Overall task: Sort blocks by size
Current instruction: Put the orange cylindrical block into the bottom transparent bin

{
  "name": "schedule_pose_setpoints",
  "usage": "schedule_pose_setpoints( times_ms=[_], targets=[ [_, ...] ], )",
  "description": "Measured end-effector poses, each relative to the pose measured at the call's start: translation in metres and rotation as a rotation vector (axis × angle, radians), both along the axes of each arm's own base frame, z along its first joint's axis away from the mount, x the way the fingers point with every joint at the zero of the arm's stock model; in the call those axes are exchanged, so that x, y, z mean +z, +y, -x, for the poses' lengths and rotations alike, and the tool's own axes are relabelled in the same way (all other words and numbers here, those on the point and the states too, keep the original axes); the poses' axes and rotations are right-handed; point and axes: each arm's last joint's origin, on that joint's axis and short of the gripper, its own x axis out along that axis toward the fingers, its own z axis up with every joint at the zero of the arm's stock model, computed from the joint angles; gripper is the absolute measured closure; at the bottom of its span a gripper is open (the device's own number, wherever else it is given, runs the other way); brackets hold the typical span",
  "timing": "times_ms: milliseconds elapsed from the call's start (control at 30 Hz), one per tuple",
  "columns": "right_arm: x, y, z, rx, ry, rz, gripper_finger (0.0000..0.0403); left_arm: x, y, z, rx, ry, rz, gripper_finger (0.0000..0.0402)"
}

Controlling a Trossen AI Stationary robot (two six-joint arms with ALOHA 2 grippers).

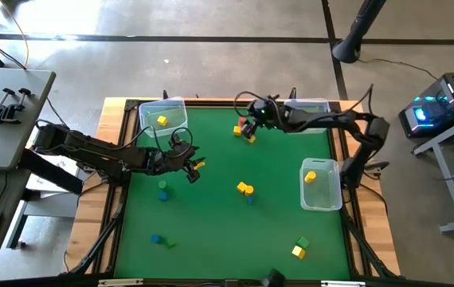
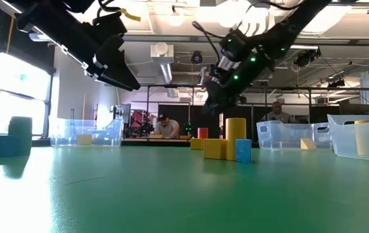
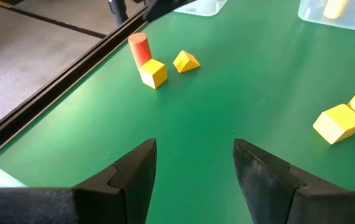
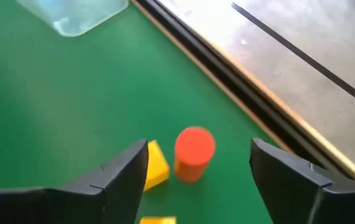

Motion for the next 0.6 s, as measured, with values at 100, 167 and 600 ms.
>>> schedule_pose_setpoints(
  times_ms=[100, 167, 600],
  targets=[
    [-0.003, -0.009, -0.011, -0.012, 0.036, -0.026, 0.0124, 0.0, 0.0, 0.0, 0.0, 0.001, 0.0, 0.0202],
    [-0.009, -0.013, -0.018, -0.019, 0.052, -0.044, 0.0124, 0.0, 0.0, 0.0, -0.001, 0.0, 0.0, 0.0202],
    [-0.033, -0.021, -0.034, -0.033, 0.111, -0.084, 0.0137, 0.0, -0.001, 0.0, -0.004, 0.0, 0.001, 0.0202]
  ],
)
